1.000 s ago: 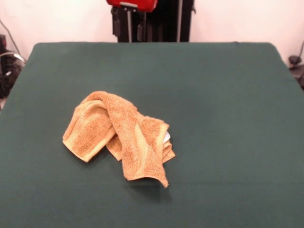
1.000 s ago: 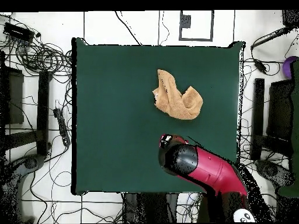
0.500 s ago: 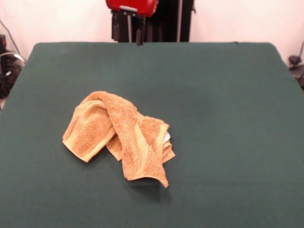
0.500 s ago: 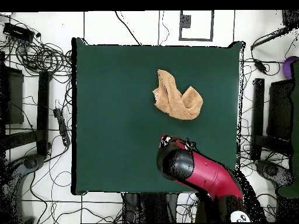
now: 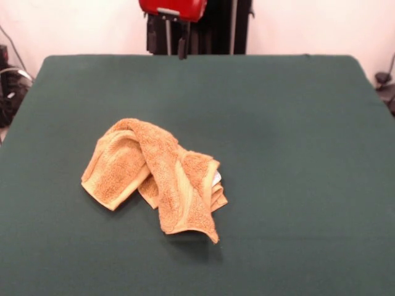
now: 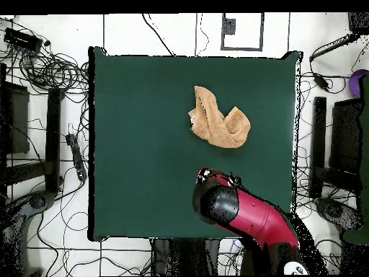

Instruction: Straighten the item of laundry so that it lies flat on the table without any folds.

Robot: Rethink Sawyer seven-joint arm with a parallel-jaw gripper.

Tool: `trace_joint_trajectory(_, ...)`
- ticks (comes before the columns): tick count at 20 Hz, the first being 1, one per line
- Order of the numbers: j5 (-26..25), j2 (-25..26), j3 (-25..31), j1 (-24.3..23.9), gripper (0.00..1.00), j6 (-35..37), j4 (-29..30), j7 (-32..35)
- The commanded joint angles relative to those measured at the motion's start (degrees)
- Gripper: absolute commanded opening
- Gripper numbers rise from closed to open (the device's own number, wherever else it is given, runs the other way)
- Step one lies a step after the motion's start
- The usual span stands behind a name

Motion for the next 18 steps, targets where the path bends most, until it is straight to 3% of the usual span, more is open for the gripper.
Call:
trace_joint_trajectory(1,3.68,4.82,7.32,0.71,1.00,-0.49,4.67,12.76)
trace_joint_trajectory(11,3.47,8.13,15.24,-7.42,1.00,-4.76,6.29,10.23)
trace_joint_trajectory(18,3.81,6.83,16.17,-6.97,1.00,-6.80,9.22,13.87)
